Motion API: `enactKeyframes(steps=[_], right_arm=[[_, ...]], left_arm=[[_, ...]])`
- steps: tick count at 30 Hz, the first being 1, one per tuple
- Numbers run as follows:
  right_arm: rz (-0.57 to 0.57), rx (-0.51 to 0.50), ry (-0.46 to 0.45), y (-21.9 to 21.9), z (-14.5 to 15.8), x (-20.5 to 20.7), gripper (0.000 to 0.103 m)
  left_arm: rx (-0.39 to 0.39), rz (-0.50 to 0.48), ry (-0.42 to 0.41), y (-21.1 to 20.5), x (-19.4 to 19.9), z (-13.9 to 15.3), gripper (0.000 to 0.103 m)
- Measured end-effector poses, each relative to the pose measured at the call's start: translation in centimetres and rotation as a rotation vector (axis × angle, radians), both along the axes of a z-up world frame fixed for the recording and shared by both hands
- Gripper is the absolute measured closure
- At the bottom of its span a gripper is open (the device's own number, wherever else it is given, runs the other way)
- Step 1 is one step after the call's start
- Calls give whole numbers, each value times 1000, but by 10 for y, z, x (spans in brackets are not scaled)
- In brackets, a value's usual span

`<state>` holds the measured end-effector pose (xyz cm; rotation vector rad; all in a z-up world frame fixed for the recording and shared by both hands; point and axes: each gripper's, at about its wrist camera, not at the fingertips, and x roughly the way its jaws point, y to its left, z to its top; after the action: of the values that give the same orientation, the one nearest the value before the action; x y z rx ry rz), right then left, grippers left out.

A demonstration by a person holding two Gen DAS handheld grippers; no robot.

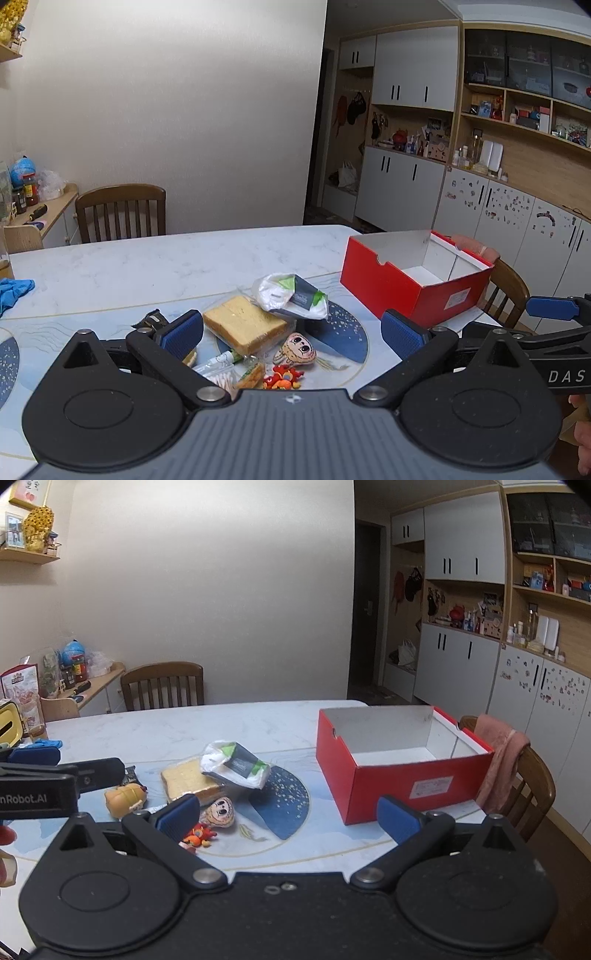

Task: Organize objects
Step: 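Lower both tools toward the cluttered items on the table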

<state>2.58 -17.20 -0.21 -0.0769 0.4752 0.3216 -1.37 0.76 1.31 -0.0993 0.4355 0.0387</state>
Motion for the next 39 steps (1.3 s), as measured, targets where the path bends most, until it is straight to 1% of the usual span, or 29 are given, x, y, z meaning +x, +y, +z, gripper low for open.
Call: enactKeyframes(steps=[6,10,17,20,23,26,29,31,34,39], right_arm=[[37,1,-32,6,3,-2,0],[61,-6,-41,12,4,0,0],[86,-12,-18,22,0,8,0],[115,-21,3,29,-5,14,0],[152,-29,28,38,-13,20,0],[192,-46,43,48,-22,27,0],[236,-68,60,59,-34,34,1],[254,-95,68,68,-43,39,3],[280,-123,111,77,-60,48,3],[310,-161,176,90,-85,55,4]], left_arm=[[0,1,-24,4,0,2,0],[-13,-3,-30,8,2,2,0],[-18,3,-23,16,7,-2,0],[2,23,-8,22,14,-7,0],[25,38,31,27,23,-21,0],[48,34,98,31,37,-40,0],[80,52,141,35,51,-59,0],[97,60,166,38,58,-71,0],[79,75,232,48,69,-90,1],[47,110,308,64,80,-112,1]])
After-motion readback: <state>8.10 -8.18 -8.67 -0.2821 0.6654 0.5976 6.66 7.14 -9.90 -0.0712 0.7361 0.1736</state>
